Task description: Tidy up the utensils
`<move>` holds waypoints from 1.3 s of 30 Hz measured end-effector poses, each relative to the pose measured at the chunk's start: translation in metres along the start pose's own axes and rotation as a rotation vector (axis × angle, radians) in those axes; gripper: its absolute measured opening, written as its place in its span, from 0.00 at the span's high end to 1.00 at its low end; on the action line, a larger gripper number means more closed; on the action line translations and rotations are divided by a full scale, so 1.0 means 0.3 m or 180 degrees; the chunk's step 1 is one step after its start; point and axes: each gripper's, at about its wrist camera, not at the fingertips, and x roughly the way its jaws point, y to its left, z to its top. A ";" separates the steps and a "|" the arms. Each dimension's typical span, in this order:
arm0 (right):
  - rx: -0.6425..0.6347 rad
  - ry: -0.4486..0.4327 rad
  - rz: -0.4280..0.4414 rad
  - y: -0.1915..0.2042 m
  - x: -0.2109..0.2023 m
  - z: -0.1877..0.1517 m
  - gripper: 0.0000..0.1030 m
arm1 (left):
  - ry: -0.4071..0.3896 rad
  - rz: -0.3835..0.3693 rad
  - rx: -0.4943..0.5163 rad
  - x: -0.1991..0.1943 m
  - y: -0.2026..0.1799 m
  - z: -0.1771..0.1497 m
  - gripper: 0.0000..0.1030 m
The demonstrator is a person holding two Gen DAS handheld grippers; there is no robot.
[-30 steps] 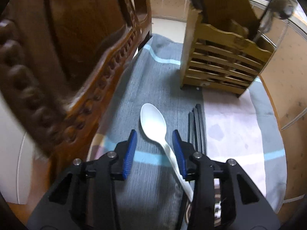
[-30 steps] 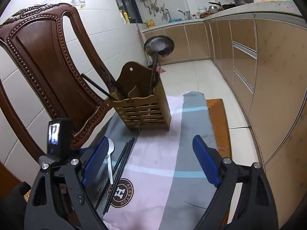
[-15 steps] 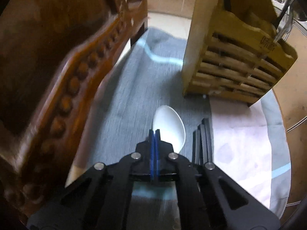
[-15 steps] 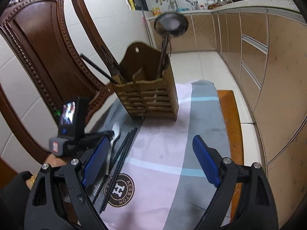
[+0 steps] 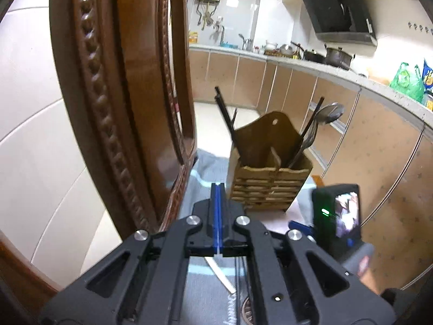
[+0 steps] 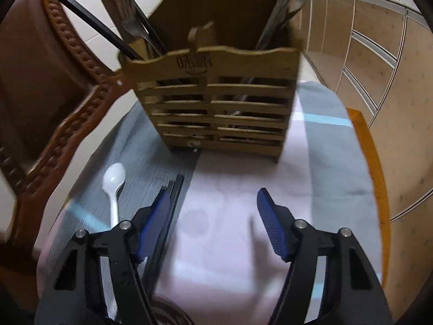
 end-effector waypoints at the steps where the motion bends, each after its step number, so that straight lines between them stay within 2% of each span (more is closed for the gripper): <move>1: -0.0040 0.0024 -0.0042 0.027 0.030 0.007 0.44 | 0.0023 0.0004 -0.0017 0.000 0.004 -0.005 1.00; 4: -0.0134 0.0084 -0.0206 0.068 0.095 0.022 0.53 | 0.0082 -0.0025 -0.0076 0.008 0.028 -0.013 0.96; 6: -0.0067 0.0079 -0.0217 0.066 0.118 0.030 0.56 | 0.0040 0.0018 0.0007 0.002 0.020 -0.016 0.75; 8: -0.0097 0.0063 -0.0296 0.078 0.125 0.043 0.57 | 0.0050 0.0059 0.0056 0.005 0.017 -0.011 0.60; 12: -0.0177 0.0123 -0.0266 0.105 0.150 0.043 0.59 | 0.0210 0.0098 0.0119 0.049 0.017 -0.033 0.53; 14: -0.0313 0.0083 -0.0358 0.126 0.154 0.040 0.59 | 0.0254 0.0131 0.0117 0.066 0.018 -0.040 0.51; 19: -0.0230 0.0131 -0.0413 0.055 0.125 0.026 0.60 | 0.0412 0.0194 0.0056 0.120 0.021 -0.054 0.42; 22: -0.0247 0.0138 -0.0437 -0.018 0.087 -0.001 0.60 | 0.0643 0.0256 0.0002 0.187 0.027 -0.078 0.41; 23: -0.0247 0.0142 -0.0424 -0.038 0.074 -0.008 0.65 | 0.0685 0.0280 0.0062 0.205 0.012 -0.088 0.42; 25: -0.0210 0.0174 -0.0440 -0.088 0.047 -0.021 0.66 | 0.0793 0.0372 0.0222 0.244 -0.031 -0.109 0.42; 27: -0.0092 0.0196 -0.0355 -0.144 0.023 -0.026 0.66 | 0.0816 0.0567 0.0406 0.282 -0.081 -0.137 0.37; 28: -0.0019 0.0188 -0.0260 -0.161 0.012 -0.025 0.66 | 0.0843 0.0562 0.0459 0.297 -0.093 -0.145 0.37; 31: 0.0236 0.0086 -0.0152 -0.201 -0.027 -0.012 0.66 | 0.1157 0.0600 0.0474 0.388 -0.104 -0.175 0.38; 35: 0.0738 0.0202 0.0212 -0.261 -0.058 -0.007 0.61 | 0.1110 0.0756 0.0484 0.417 -0.094 -0.172 0.43; 36: 0.0726 0.0237 0.0293 -0.245 -0.056 -0.009 0.61 | 0.1105 0.0776 0.0509 0.423 -0.095 -0.170 0.44; 39: 0.0577 0.0385 0.0240 -0.161 -0.031 -0.009 0.61 | 0.1146 0.0858 0.0629 0.454 -0.109 -0.185 0.46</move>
